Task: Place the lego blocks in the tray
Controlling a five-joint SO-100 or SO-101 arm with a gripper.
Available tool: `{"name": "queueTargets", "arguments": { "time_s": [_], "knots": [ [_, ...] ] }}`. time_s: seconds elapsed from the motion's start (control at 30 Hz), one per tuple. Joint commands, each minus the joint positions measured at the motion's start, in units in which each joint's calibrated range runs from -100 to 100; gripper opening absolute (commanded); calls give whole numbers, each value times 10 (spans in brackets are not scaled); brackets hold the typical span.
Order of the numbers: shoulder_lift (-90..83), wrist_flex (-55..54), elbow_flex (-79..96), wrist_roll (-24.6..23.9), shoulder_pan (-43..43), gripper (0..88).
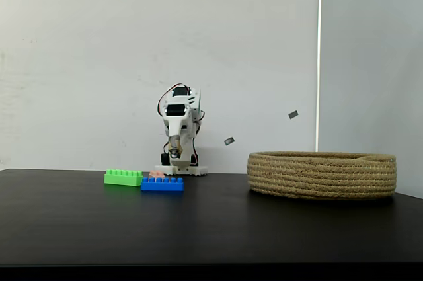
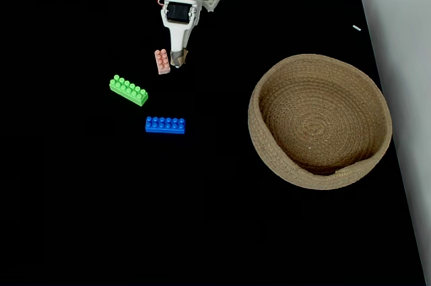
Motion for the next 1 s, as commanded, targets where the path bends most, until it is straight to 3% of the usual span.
{"name": "queueTargets", "arguments": {
  "time_s": [0.0,0.37,0.97],
  "knots": [
    [17,9,-50,-1,-15,2],
    [431,5,-332,-25,-19,105],
    [908,6,-769,-33,40,226]
  ]
}}
